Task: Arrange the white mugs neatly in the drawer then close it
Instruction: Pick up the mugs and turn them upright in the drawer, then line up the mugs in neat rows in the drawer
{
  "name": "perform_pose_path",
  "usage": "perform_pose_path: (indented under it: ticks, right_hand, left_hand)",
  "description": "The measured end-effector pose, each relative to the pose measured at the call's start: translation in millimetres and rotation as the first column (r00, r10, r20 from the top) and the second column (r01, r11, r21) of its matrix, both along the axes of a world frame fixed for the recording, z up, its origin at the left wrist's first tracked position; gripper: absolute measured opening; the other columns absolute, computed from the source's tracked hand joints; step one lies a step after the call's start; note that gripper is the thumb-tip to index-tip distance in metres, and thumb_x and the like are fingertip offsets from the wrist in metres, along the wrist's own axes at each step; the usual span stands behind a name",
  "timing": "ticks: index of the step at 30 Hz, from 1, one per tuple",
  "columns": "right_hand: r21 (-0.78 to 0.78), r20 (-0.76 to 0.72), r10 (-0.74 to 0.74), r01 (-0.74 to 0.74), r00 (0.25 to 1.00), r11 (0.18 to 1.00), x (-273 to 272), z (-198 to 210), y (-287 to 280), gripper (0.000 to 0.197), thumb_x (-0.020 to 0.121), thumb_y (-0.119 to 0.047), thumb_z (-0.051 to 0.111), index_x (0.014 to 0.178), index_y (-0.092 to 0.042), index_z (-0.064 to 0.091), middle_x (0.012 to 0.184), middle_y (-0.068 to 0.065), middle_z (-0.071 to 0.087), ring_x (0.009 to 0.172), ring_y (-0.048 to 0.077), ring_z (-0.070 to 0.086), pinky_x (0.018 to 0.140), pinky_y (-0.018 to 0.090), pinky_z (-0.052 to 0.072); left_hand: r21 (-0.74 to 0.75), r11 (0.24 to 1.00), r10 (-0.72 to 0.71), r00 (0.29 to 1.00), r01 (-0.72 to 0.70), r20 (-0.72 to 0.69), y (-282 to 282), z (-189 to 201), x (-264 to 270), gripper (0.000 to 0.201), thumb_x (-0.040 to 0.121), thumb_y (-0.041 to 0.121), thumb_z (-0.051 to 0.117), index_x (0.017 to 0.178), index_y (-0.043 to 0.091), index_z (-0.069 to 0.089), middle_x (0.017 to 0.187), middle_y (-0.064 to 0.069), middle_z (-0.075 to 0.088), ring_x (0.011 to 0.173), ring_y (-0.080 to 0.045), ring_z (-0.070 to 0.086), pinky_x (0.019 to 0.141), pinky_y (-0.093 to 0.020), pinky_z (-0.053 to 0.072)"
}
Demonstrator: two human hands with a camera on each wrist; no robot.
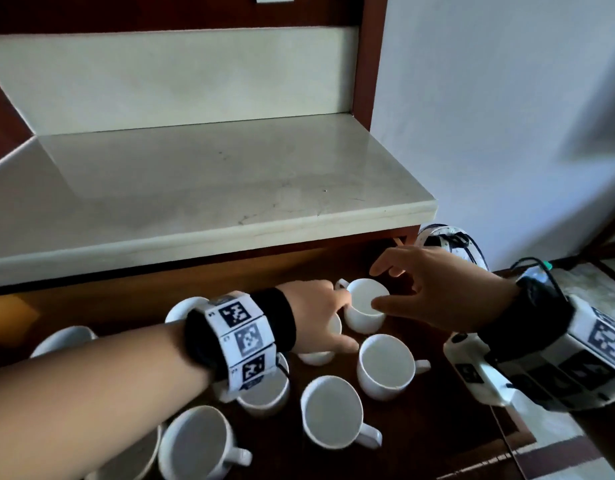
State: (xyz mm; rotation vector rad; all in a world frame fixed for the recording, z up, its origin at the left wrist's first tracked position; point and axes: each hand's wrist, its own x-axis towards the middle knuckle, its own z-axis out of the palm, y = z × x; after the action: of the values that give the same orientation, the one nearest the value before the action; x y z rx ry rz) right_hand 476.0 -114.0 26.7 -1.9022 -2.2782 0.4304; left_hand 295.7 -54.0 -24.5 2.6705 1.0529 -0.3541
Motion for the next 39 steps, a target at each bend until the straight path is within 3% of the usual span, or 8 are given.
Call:
perform_pose_path:
  ticks: [4, 7, 12, 20, 25, 29, 33, 39]
  right_hand:
    - [0.045, 0.013, 0.072, -0.072, 0.997, 0.996, -45.1, 14.9, 17.9, 0.046, 0.082, -0.05, 0.065, 0.122, -0.031, 0.056, 0.103, -0.019, 0.052, 0.089, 0.0, 0.049, 0.076, 0.018, 0.038]
    - [0.072, 0.028, 0.133, -0.134, 0.991, 0.988, -83.9, 26.0, 32.2, 0.042, 0.081, -0.047, 0.067, 0.119, -0.029, 0.059, 0.11, -0.012, 0.062, 0.099, 0.007, 0.057, 0.079, 0.019, 0.043]
    - [0.081, -0.002, 0.23, -0.229, 0.973, 0.97, -158.9, 38.6, 46.8, 0.039, 0.08, -0.043, 0.07, 0.115, -0.029, 0.062, 0.097, -0.018, 0.057, 0.069, -0.01, 0.048, 0.064, 0.011, 0.038]
    - [0.039, -0.002, 0.413, -0.413, 0.911, 0.91, -292.3, 27.7, 54.0, 0.04, 0.079, -0.048, 0.069, 0.115, -0.031, 0.061, 0.102, -0.017, 0.058, 0.071, -0.007, 0.051, 0.061, 0.005, 0.034]
    - [-0.048, 0.019, 0.531, -0.529, 0.847, 0.847, -381.2, -0.7, 48.2, 0.04, 0.082, -0.049, 0.066, 0.114, -0.027, 0.062, 0.108, -0.012, 0.065, 0.098, 0.009, 0.062, 0.076, 0.02, 0.043]
    - [-0.176, 0.133, 0.625, -0.602, 0.769, 0.778, -447.1, -43.6, 39.9, 0.039, 0.085, -0.047, 0.061, 0.106, -0.014, 0.064, 0.107, 0.003, 0.068, 0.101, 0.022, 0.063, 0.082, 0.027, 0.048]
    - [-0.308, 0.274, 0.669, -0.596, 0.691, 0.742, -497.6, -78.5, 29.7, 0.035, 0.086, -0.039, 0.061, 0.098, -0.006, 0.063, 0.101, 0.013, 0.069, 0.097, 0.03, 0.066, 0.069, 0.03, 0.045]
    - [-0.462, 0.484, 0.678, -0.496, 0.553, 0.735, -534.5, -110.5, 14.5, 0.042, 0.089, -0.03, 0.062, 0.124, -0.01, 0.053, 0.122, 0.01, 0.062, 0.114, 0.028, 0.059, 0.09, 0.037, 0.045]
  left_hand:
    - [0.025, 0.99, 0.136, 0.989, -0.138, 0.059, 17.4, 26.8, -60.6, 0.065, 0.086, 0.061, 0.055, 0.138, 0.024, 0.042, 0.128, 0.0, 0.055, 0.111, -0.018, 0.055, 0.092, -0.035, 0.047]
    - [0.02, 0.968, 0.246, 0.959, -0.251, 0.141, 25.7, 40.9, -107.5, 0.062, 0.086, 0.061, 0.055, 0.136, 0.026, 0.044, 0.125, 0.002, 0.057, 0.095, -0.012, 0.053, 0.082, -0.028, 0.044]
    - [0.002, 0.908, 0.406, 0.883, -0.418, 0.235, 22.4, 57.2, -194.5, 0.056, 0.084, 0.062, 0.056, 0.129, 0.029, 0.048, 0.116, 0.007, 0.059, 0.092, -0.01, 0.057, 0.082, -0.027, 0.047]
    - [-0.004, 0.806, 0.572, 0.777, -0.592, 0.263, -4.5, 56.0, -334.2, 0.047, 0.082, 0.059, 0.06, 0.115, 0.026, 0.057, 0.095, 0.012, 0.059, 0.078, -0.007, 0.055, 0.082, -0.03, 0.051]
    - [-0.01, 0.766, 0.629, 0.745, -0.643, 0.222, -22.1, 38.2, -403.5, 0.046, 0.085, 0.059, 0.058, 0.118, 0.026, 0.057, 0.1, 0.01, 0.063, 0.082, -0.009, 0.057, 0.074, -0.025, 0.046]
    - [-0.051, 0.754, 0.654, 0.74, -0.655, 0.161, -32.8, 17.9, -449.3, 0.047, 0.088, 0.058, 0.053, 0.123, 0.026, 0.055, 0.108, 0.007, 0.064, 0.085, -0.01, 0.055, 0.073, -0.024, 0.043]
    - [-0.105, 0.729, 0.684, 0.716, -0.676, 0.139, -39.9, -1.7, -485.3, 0.04, 0.089, 0.058, 0.053, 0.118, 0.031, 0.055, 0.109, 0.01, 0.065, 0.087, -0.009, 0.058, 0.071, -0.025, 0.042]
    - [-0.172, 0.781, 0.618, 0.782, -0.6, 0.077, -50.6, -26.7, -503.4, 0.043, 0.09, 0.055, 0.053, 0.12, 0.024, 0.058, 0.107, 0.006, 0.066, 0.09, -0.012, 0.059, 0.08, -0.029, 0.049]
